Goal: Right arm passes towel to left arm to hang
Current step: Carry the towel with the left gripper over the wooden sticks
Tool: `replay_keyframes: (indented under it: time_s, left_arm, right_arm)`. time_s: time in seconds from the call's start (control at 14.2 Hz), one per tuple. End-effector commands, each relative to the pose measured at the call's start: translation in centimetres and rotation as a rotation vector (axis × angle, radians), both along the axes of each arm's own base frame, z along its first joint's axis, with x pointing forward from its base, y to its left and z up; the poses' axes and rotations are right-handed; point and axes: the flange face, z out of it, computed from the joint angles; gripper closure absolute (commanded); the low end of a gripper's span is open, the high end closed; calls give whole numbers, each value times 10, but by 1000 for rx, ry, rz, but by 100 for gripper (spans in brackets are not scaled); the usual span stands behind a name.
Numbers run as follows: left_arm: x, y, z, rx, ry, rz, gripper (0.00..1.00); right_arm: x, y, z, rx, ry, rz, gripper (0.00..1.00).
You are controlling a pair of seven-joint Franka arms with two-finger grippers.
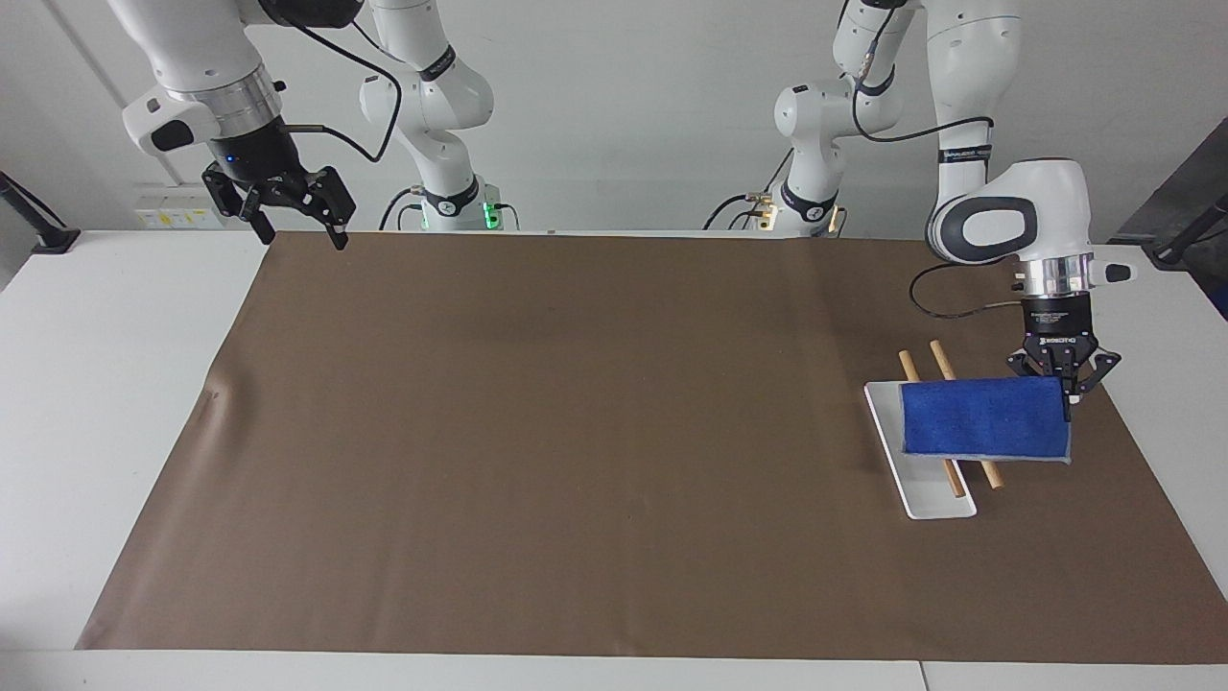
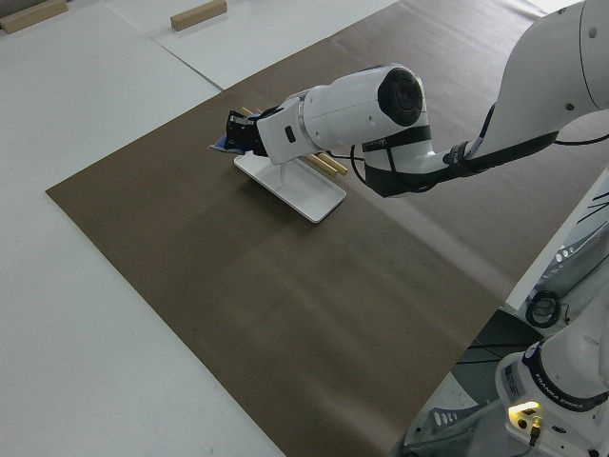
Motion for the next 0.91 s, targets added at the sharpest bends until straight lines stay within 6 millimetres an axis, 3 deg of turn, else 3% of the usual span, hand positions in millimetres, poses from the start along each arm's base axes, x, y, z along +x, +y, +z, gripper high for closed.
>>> replay_keyframes:
  time_s: [0.0,0.28,0.49,0.84]
  left_arm:
    - [-1,3,-3,-11,6,0,3]
    - [-5,9,-5,-8,12,10,2]
    - [-9,25,-4,-2,9,35,0]
    - [-7,29,4,81,8,-28,0]
  right_arm:
    - [-9,1,-2,-17,37,8,0]
    - [-12,-5,0,-12,34,13,0]
    - [-12,-6,3,-20,28,42,0]
    - [-12,-3,1,-66,24,48,0]
